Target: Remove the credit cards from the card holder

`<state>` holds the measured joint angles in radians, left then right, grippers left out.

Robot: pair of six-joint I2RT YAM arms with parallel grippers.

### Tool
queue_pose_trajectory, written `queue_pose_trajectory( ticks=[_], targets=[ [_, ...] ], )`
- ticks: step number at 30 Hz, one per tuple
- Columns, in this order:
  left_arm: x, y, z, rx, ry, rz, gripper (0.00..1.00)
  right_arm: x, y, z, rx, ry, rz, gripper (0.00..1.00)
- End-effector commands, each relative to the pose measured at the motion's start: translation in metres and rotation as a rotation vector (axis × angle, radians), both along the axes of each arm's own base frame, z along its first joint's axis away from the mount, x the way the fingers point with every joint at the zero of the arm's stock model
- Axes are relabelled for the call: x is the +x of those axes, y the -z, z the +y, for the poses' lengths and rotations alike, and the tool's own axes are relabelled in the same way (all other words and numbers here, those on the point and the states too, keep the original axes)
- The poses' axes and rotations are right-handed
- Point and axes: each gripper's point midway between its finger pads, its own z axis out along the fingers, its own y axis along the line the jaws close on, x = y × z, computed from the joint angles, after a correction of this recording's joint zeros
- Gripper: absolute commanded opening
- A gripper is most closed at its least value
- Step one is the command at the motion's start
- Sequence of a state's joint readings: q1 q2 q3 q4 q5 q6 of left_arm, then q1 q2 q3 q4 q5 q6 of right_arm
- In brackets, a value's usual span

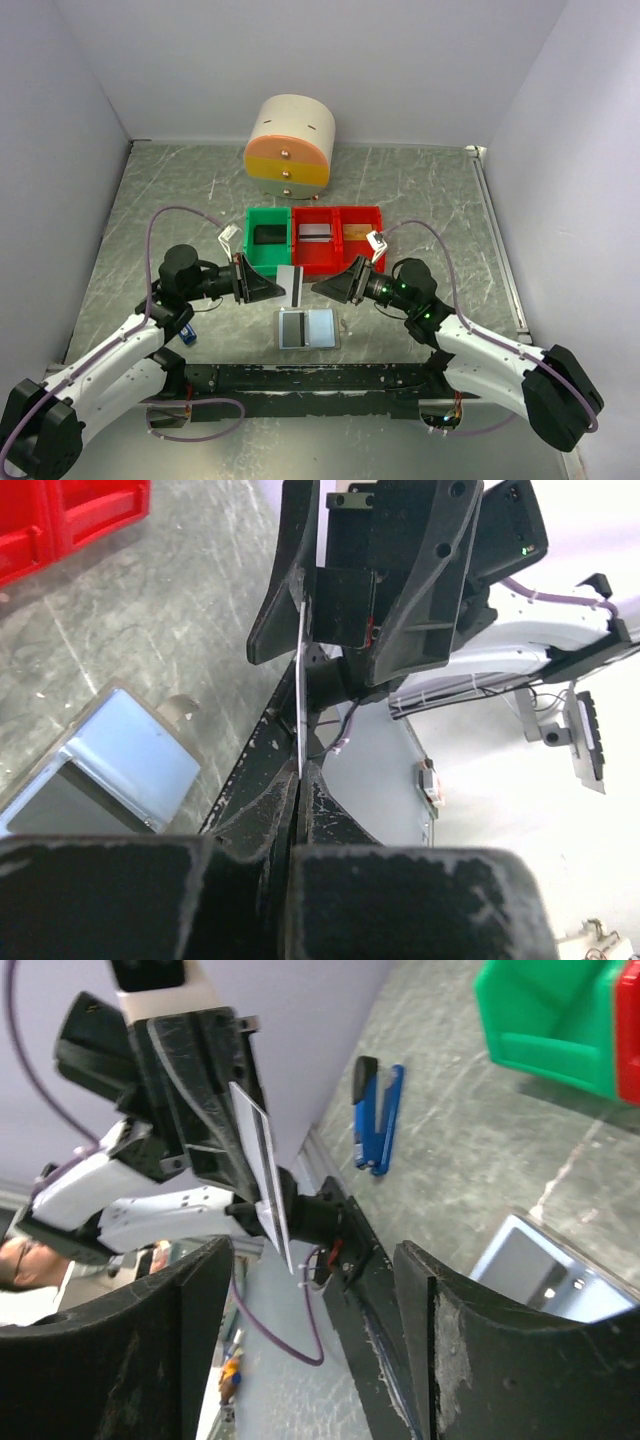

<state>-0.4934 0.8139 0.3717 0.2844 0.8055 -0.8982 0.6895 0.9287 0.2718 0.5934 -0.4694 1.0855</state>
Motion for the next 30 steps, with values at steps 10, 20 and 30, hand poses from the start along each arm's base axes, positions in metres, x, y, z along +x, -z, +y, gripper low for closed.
queue_pose_trajectory(
  ticks=[10, 20, 30],
  targets=[
    [-0.014, -0.034, -0.002, -0.142, 0.075, -0.063, 0.07, -0.017, -0.054, 0.030, 0.131, -0.189, -0.122, 0.50],
    [-0.012, -0.033, -0.003, -0.148, 0.072, -0.050, 0.07, -0.027, -0.060, 0.049, 0.189, -0.252, -0.128, 0.29],
    [-0.013, -0.027, -0.004, -0.145, 0.086, -0.031, 0.07, -0.030, -0.066, 0.051, 0.225, -0.282, -0.137, 0.06]
  ],
)
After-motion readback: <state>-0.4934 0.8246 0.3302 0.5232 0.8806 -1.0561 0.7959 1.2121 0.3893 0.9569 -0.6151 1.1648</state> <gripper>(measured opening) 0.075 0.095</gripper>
